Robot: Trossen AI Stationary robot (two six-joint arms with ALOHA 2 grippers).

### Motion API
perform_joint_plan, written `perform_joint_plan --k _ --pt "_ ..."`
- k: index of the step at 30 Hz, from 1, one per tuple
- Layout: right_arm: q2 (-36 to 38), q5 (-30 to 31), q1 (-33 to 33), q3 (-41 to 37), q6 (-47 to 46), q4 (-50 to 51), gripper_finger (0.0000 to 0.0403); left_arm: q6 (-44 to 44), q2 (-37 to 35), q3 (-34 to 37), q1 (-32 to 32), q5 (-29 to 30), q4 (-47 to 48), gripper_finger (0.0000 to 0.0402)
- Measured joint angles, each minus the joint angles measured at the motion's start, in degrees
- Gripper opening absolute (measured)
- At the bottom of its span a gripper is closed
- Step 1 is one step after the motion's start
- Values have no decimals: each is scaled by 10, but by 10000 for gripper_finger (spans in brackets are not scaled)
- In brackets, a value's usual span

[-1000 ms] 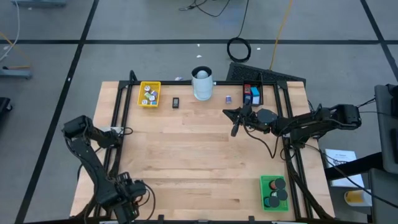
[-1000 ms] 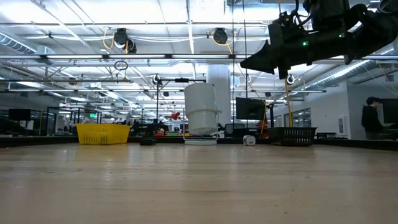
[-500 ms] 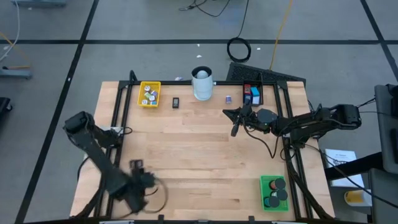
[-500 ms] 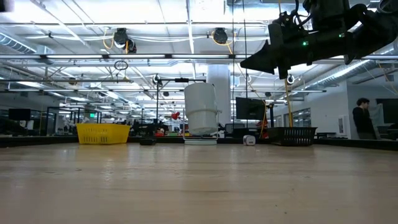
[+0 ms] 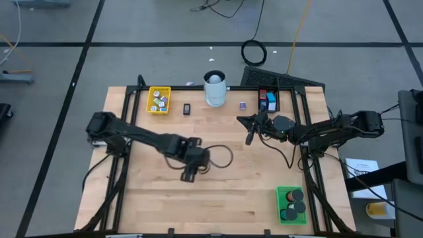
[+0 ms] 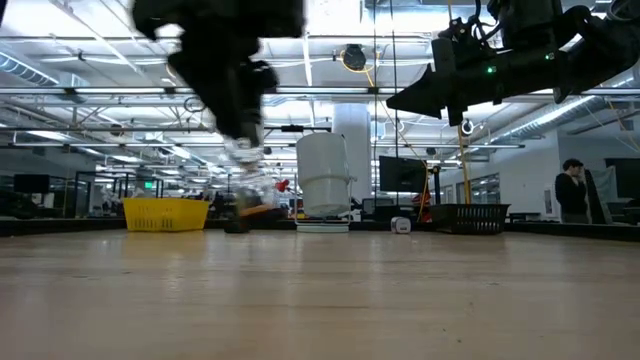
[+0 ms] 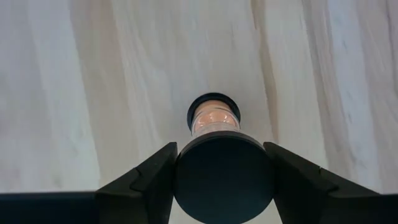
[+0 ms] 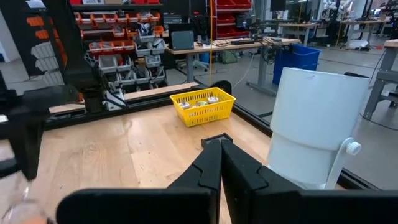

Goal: Pick & Place Office items
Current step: Put the orange hourglass into the green bin

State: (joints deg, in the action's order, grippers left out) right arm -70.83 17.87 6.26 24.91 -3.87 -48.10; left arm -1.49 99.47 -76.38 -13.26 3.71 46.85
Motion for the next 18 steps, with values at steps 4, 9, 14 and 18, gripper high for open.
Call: perform_joint_plan --k 4,9,14,18 --pt "0 0 0 0 0 0 2 46 57 -74 15 3 2 215" --pt "0 0 0 0 1 2 2 94 124 -156 17 7 46 215" --pt "0 0 0 0 1 3 2 126 161 -187 24 13 54 215" --pt "0 0 0 0 1 4 2 133 178 -202 34 19 42 215"
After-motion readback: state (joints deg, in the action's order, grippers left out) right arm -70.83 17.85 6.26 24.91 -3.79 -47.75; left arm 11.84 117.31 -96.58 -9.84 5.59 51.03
